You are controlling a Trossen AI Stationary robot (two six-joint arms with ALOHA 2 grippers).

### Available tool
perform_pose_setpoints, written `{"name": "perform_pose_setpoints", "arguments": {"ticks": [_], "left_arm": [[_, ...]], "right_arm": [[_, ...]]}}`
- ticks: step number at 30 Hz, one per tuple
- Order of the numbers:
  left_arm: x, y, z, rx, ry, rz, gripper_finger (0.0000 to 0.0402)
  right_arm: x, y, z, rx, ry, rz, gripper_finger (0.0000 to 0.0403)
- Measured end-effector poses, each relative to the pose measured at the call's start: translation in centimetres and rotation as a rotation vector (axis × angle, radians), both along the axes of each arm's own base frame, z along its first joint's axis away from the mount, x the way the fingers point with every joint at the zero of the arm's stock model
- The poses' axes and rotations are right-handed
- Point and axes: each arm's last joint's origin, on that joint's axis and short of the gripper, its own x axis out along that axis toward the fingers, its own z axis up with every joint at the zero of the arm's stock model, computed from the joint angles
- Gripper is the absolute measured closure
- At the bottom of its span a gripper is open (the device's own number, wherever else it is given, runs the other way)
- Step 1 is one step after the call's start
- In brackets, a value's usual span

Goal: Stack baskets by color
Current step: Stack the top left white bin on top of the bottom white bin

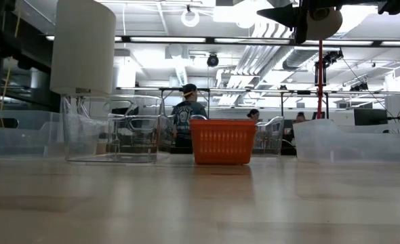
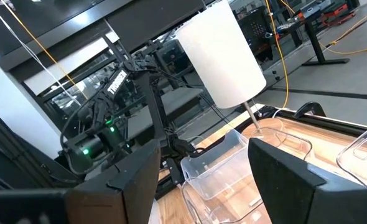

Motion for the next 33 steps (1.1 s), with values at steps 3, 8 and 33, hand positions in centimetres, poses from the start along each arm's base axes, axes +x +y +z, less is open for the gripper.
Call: {"name": "perform_pose_setpoints", "arguments": {"ticks": [3,8,33], "left_arm": [[0.2,0.3,0.1,0.031,-0.023,0.018,0.0234],[0.3,1.4,2.0,0.088,-0.05,-0.02,0.0234],[2.9,9.7,-1.2,0.114,0.003,0.009,0.0234]], "right_arm": [[0.0,0.0,0.0,0.002,0.0,0.0,0.0171],[0.0,-0.1,0.0,0.019,-0.004,-0.001,0.0171],[0.0,-0.2,-0.2,0.015,0.018,-0.007,0.0171]]}}
